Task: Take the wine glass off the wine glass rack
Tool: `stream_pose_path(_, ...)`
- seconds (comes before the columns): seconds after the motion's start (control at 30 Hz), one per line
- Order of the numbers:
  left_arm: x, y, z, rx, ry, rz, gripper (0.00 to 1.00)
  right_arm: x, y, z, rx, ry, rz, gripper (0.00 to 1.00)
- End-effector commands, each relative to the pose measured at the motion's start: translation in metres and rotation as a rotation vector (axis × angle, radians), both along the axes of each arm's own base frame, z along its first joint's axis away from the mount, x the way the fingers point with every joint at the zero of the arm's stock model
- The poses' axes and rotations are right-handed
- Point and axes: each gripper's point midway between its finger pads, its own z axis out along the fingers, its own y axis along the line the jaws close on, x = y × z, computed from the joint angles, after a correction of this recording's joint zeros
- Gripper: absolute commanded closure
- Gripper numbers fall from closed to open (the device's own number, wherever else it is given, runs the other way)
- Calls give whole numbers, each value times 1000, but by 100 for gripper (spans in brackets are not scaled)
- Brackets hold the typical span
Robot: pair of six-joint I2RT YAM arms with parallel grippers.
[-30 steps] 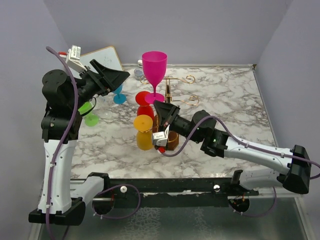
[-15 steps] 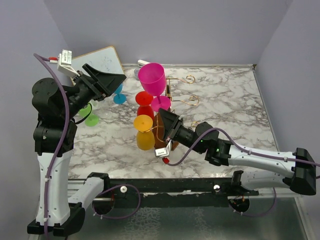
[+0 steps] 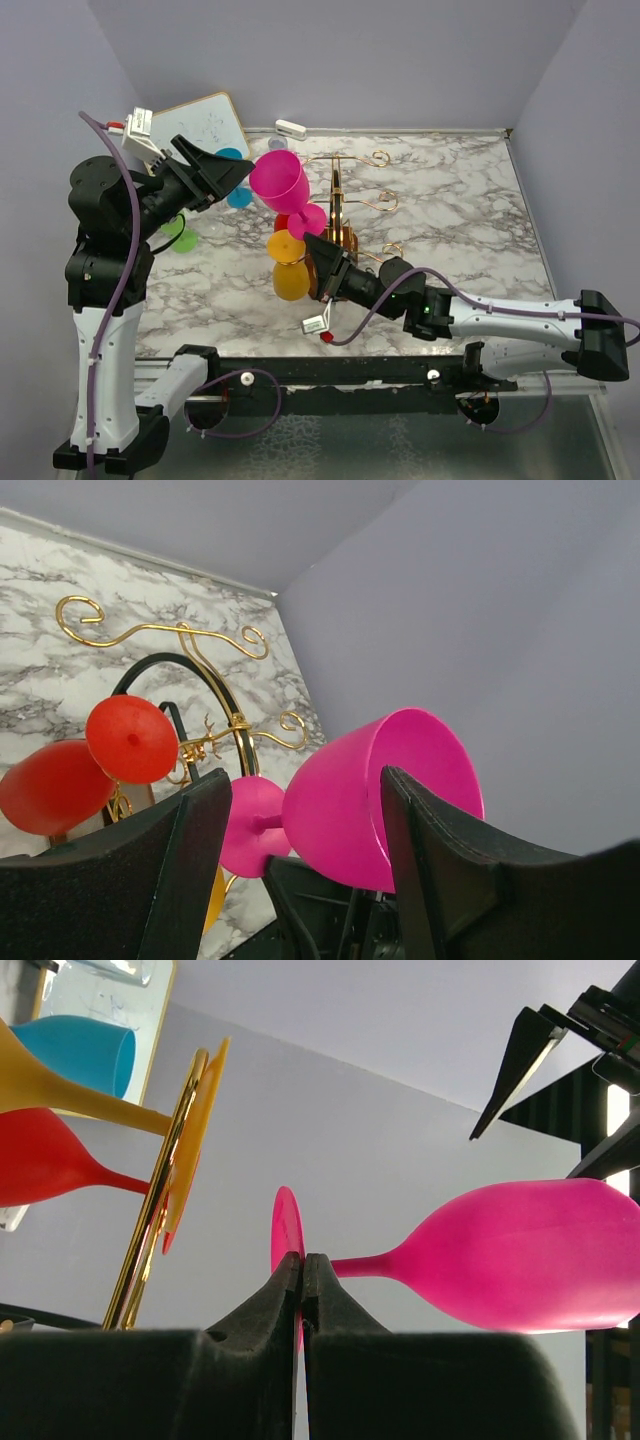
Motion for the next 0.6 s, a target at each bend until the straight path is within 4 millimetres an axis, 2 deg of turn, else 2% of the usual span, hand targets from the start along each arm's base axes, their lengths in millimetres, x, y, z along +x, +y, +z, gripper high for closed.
stream_pose_path(0.0,-12,-3,3,40,-1,-32,37,-1,-1,6,-39,-102,-33,99)
stream_pose_path(0.33,-21,-2,-2,68,20,-39,38,-1,-1,-13,-148,-100,-50,99)
stream_pose_path(0.57,-23,-3,-20,83,53,-57,39,-4,4,-9,-180,-113,-46,99)
